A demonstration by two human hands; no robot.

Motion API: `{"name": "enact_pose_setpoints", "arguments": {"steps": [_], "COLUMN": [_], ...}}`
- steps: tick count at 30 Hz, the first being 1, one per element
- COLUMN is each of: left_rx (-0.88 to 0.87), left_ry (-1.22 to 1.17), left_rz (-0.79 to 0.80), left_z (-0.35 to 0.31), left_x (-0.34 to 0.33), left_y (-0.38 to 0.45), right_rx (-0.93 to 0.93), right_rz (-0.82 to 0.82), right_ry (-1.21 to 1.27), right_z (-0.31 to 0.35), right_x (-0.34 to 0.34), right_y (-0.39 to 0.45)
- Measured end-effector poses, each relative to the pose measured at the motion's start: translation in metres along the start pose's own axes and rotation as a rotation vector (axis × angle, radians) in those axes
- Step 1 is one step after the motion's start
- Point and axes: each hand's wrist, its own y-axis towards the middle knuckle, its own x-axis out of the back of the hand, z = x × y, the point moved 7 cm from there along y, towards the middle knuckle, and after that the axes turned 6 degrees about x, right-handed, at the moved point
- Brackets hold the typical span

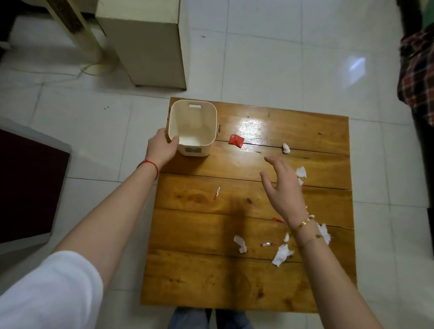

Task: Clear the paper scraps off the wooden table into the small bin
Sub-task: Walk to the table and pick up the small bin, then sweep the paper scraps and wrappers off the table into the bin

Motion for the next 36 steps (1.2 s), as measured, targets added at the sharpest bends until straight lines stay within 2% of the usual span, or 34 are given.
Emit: {"name": "enact_pose_setpoints", "arguments": {"steps": [8, 15, 25, 36], "left_rx": [0.009, 0.056, 0.033, 0.103], "left_ry": [-0.026, -0.043, -0.040, -0.007], "left_rz": [-0.025, 0.003, 0.085, 0.174], "left_z": [0.002, 0.005, 0.032, 0.089], "left_x": [-0.010, -0.006, -0.016, -0.101], "left_y": [0.027, -0.013, -0.172, -0.371], "right_rx": [-0.033, -0.053, -0.058, 0.005], "right_rz": [0.042, 0.019, 0.029, 0.123], "right_ry": [0.017, 0.018, -0.015, -0.056], "right_z": [-0.017, -0.016, -0.026, -0.103], "right_x": [-0.034, -0.025, 0.000, 0.008], "right_y": [0.009, -0.004, -0.103, -0.226]}}
